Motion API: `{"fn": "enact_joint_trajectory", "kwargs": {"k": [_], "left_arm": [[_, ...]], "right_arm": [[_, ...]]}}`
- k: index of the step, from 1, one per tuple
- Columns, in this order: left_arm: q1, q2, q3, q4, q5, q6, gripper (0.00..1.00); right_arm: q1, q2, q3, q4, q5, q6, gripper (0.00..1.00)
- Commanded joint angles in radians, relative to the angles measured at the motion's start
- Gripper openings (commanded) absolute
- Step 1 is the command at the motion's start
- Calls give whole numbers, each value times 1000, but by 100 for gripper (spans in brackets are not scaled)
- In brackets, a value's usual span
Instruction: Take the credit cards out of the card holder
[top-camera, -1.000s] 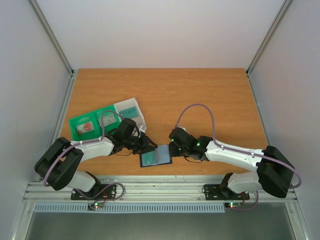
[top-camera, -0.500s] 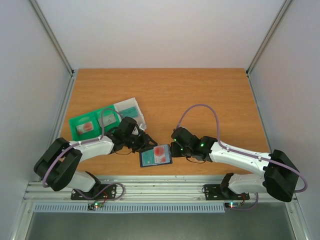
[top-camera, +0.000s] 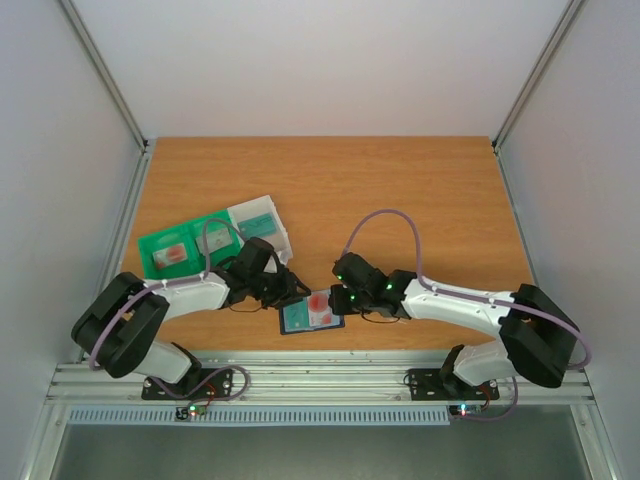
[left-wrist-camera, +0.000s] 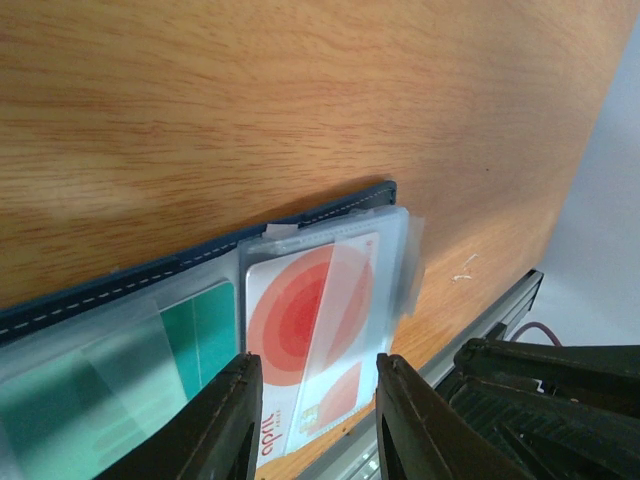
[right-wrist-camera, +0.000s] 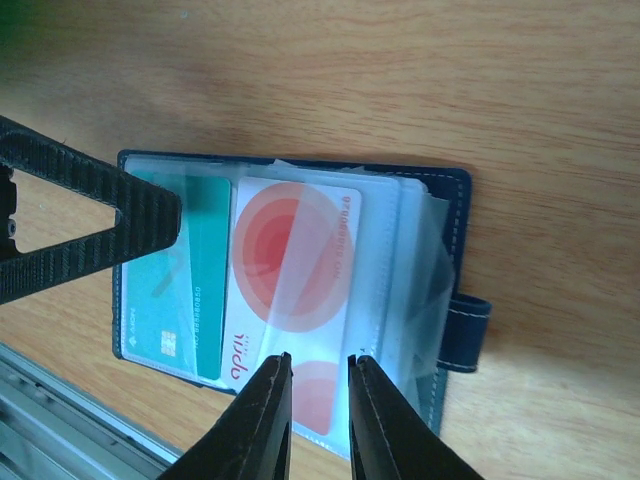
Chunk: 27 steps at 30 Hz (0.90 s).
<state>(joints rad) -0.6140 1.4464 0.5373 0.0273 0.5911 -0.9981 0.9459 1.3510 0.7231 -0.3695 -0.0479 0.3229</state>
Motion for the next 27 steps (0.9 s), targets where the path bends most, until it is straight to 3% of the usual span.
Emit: {"fn": "enact_joint_trajectory", "kwargs": {"k": [1,18,27], "left_arm": [[-6,13,9,21,-38,9,33],[-6,28,-50,75,-24,-5,33],[-7,81,-77,195,15,-30,33]], "right_arm": [[-14,59,36,68,-32,24,16],[-45,169,-72,158,-49,41,12],[-46,165,-109,178,-32,61,11]]}}
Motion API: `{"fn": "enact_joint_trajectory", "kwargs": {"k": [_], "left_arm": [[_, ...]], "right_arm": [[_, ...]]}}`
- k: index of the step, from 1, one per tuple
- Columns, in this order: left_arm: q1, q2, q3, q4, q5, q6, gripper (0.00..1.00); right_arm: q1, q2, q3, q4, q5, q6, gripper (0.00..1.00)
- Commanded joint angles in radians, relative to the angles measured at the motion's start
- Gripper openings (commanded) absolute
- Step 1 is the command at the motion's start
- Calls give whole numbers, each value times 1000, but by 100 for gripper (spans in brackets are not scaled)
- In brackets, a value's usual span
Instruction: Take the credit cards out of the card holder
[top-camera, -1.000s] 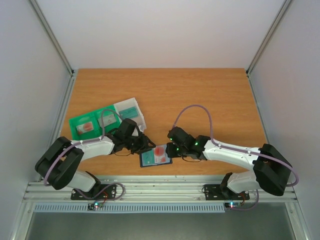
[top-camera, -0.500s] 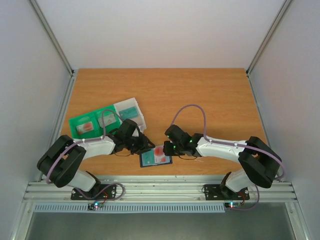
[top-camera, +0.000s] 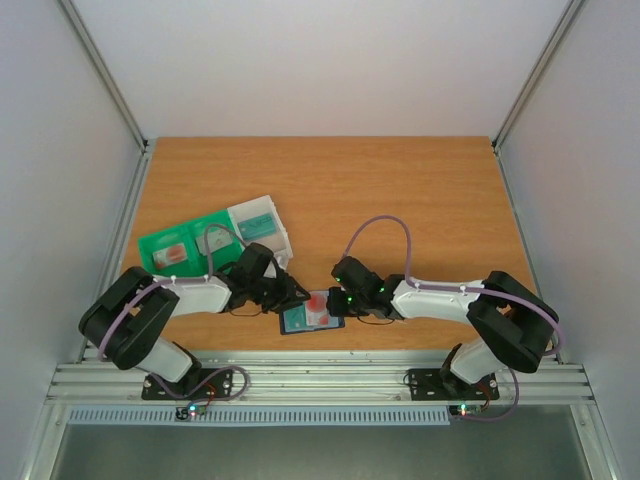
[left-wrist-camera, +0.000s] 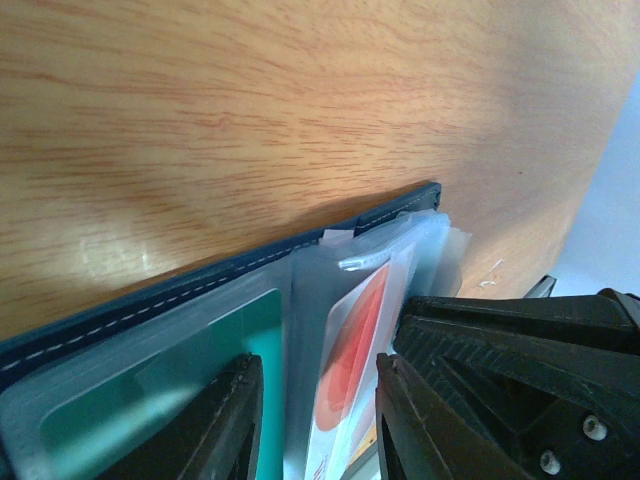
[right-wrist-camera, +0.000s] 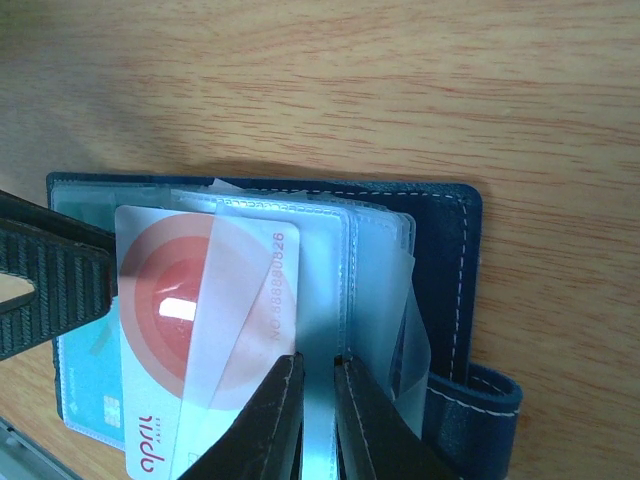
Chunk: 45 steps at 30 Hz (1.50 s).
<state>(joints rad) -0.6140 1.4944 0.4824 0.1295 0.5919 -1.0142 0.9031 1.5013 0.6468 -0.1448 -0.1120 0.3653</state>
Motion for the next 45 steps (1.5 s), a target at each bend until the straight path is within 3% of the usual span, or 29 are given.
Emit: {"fn": "enact_joint_trajectory", "kwargs": {"k": [1,6,15,19,36,45], "left_arm": [[-6,36,-22,102,16,-16,33],[-7,28,-29,133,16,-36,25],[-7,35,-55,266,56,-103,2],[-7,9,-59,269,53,-120,1],[-6,-225,38,-276,-117,93,1],[-6,-318,119,-471,-180,167,0]], "right_arm": [[-3,14,-33,-47,31,20,10],[-3,10,-37,-47,29,19,10],[-3,-3,-47,-45,26,15,10],[-3,-14,-50,-54,25,11,10],[-3,-91,-14,-117,48,-66,11],[-3,-184,-6,-130,24,-140,14]]}}
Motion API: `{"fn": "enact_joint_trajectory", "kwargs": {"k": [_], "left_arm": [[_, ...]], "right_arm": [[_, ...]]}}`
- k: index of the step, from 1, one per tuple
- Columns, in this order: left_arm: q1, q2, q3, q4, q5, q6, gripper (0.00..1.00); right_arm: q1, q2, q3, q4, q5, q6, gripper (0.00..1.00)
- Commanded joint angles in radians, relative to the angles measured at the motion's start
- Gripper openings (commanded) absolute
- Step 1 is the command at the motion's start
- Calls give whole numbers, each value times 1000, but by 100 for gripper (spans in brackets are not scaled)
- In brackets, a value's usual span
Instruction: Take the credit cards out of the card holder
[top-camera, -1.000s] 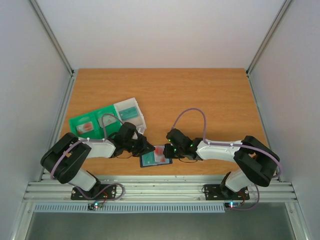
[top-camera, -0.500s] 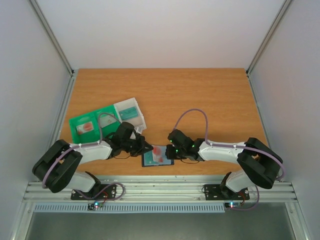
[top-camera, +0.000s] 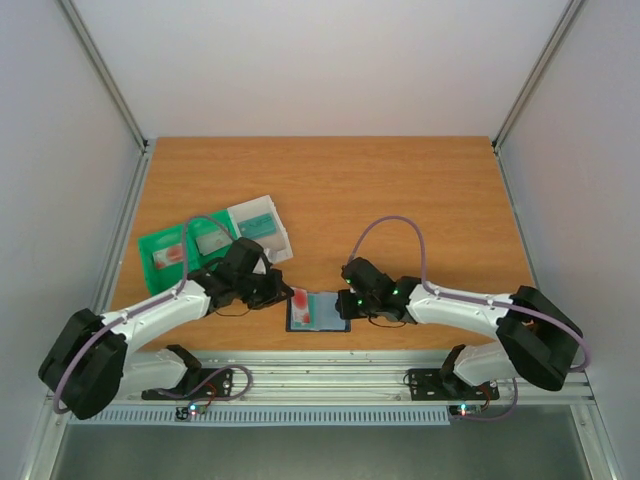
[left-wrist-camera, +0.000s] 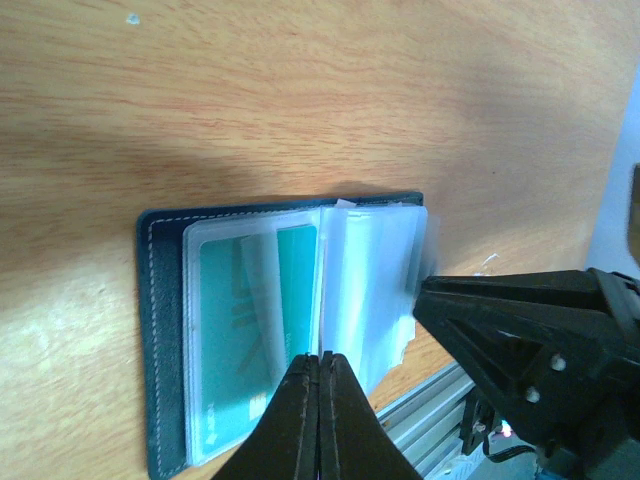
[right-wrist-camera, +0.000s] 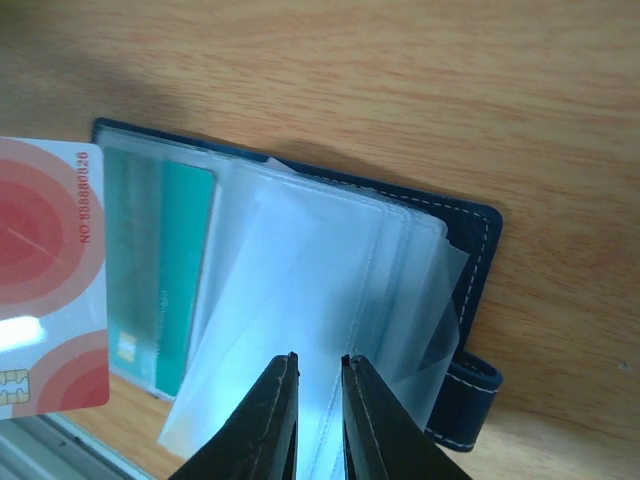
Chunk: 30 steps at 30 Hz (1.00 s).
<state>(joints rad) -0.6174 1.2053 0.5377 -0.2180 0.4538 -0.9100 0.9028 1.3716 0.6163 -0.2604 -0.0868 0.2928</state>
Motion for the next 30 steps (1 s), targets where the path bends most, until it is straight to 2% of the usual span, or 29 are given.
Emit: {"fn": "enact_joint_trajectory", "kwargs": {"k": [1,7,11,14,18,21,25,30], "left_arm": [[-3,-32,80,-151,-40,84,0],[-2,-72,157,-250,31,178,0],[-2,-92,192,-261,162,213,0],[-2,-124,201,-256,248,228,0],[-3,-158,207,-297,314,275,0],[-3,-172,198,-285,372,293,0],[-2,-181,185,-237,457,278,0],[-3,-210,177,-181,522,263,0]], "right_arm": [[-2,-63,30,-25,-6,-84,14],[-2,-187,55,-99,-31,-200,17],[-4,-280,75,-150,-78,-261,21],[-4,-339,115,-195,-171,-320,25],[-4,-403,181,-229,-363,-368,34],[-5,-394,254,-328,-382,-371,43],[-11,-347,331,-450,-434,-404,60],[-12,-289,372,-455,-522,-458,67]]}}
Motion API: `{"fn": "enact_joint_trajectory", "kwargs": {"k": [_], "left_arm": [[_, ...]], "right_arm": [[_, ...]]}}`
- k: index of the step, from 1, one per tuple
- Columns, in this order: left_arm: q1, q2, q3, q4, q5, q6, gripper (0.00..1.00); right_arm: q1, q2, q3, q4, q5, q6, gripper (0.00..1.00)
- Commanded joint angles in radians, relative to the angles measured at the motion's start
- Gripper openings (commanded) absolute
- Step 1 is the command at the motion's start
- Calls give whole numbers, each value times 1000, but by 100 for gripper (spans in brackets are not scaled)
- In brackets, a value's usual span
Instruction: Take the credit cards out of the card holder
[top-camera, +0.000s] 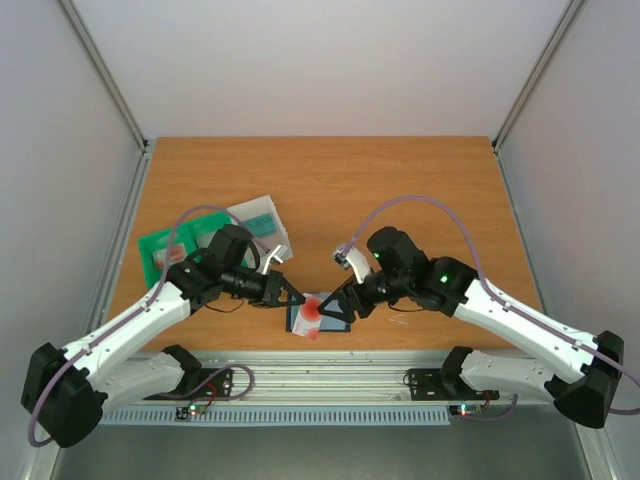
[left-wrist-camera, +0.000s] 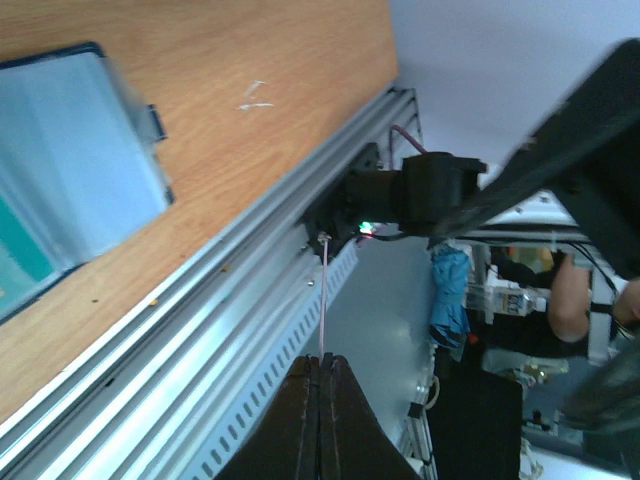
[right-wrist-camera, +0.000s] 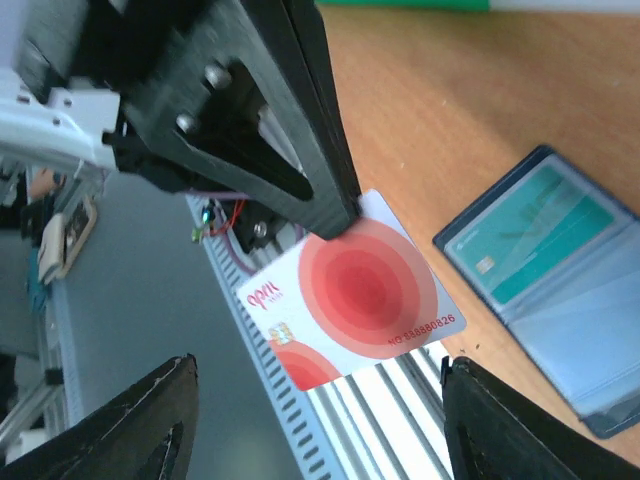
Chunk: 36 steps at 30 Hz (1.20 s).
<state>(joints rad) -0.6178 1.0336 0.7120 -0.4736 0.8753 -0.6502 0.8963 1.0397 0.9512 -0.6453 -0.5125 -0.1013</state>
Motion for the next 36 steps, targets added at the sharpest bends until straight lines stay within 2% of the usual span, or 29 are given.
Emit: {"fn": "enact_joint_trajectory", "kwargs": {"k": [1,9,20,25,28,29,30,31,33,35,36], "left_arm": [[-2,-45,5,75,111,11,0],[-3,-60,13,58,162,58,0],[-3,-108,-13,67,154,80,0],[-3,-117,-2,32,143,88,0],[-3,-132,14,-6,119,123,0],[-3,-140,16,-12,101,123,3],[-3,-146,24,-26,76,122,14],[-2,-155,31,-39,51,120,33],[-3,-173,42,-50,6,114,55],[-3,-194,57,-46,-45,93,68],[-2,-207,65,-46,-75,73,72]], "right_arm": [[-4,61,52,-74,-102,-70,67],[-8,175,119,-67,-176,-99,66],[-11,168,114,-41,-265,-69,18],[-13,163,104,-26,-299,-54,2],[-13,146,82,7,-349,-25,1],[-13,140,72,27,-363,-9,1],[-13,134,64,45,-371,7,1],[-13,130,58,57,-370,22,1],[-13,127,51,74,-345,50,1],[-13,112,34,114,-310,90,1],[-13,98,23,138,-283,130,1]]}}
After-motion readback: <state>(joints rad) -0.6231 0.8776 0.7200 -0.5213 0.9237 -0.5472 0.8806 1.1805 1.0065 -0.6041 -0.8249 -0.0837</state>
